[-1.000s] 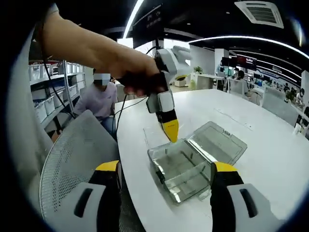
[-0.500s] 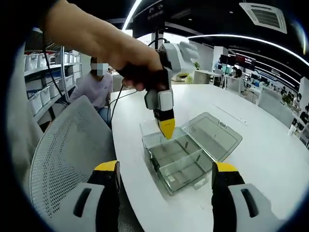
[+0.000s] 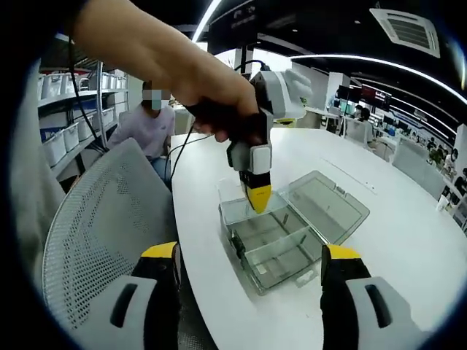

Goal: Insert the divider into the dual guide fixture by aligning both edges with the guide slots and pushing it downward to the bottom, including one-sided entry, uneven engagement, binding, and posture correction.

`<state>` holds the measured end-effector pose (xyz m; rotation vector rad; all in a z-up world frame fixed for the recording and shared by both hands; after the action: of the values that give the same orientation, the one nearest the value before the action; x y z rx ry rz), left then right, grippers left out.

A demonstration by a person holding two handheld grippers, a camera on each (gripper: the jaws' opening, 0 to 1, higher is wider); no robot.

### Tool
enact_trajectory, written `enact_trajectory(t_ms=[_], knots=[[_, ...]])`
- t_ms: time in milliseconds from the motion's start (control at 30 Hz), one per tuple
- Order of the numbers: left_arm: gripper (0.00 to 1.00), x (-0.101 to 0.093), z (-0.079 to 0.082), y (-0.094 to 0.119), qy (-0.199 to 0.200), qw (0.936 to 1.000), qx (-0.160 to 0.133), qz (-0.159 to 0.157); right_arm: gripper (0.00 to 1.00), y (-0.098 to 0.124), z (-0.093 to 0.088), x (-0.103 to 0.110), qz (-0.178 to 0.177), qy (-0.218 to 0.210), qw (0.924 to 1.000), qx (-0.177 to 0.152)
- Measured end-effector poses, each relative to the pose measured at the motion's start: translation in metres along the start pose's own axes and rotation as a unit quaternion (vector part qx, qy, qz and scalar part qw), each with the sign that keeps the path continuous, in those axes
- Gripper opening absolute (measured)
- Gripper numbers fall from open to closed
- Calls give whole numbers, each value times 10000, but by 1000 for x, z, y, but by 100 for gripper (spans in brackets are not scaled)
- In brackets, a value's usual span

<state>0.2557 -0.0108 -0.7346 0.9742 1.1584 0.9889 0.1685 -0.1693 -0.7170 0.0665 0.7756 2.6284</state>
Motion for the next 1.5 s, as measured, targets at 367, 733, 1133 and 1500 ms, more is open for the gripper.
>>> enact_trajectory(t_ms=[367, 733, 1133, 1500], knots=[[2, 3, 3, -7, 39, 10000, -30, 28, 77, -2, -1, 0, 17, 2, 10000, 22], [2, 4, 7, -11, 9, 9999, -58, 129, 76, -2, -2, -1, 11, -34, 10000, 34], [2, 5, 9, -17, 95, 9998, 61, 151, 76, -3, -3, -1, 10, -73, 10000, 34], [2, 9, 8, -19, 108, 9996, 88, 259, 76, -3, -3, -1, 10, -102, 9999, 30]])
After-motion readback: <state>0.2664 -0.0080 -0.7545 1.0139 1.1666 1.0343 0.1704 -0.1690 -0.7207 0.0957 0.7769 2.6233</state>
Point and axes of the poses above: the point that each gripper's makers call its tool centre point, and the gripper's own axes: y roughly backward along the fingers, x roughly to its left, z roughly out of its top, the point moved 8 cm from there along y, roughly backward along the fingers, and after that the axes turned 3 degrees about z, right-handed, at the moved point
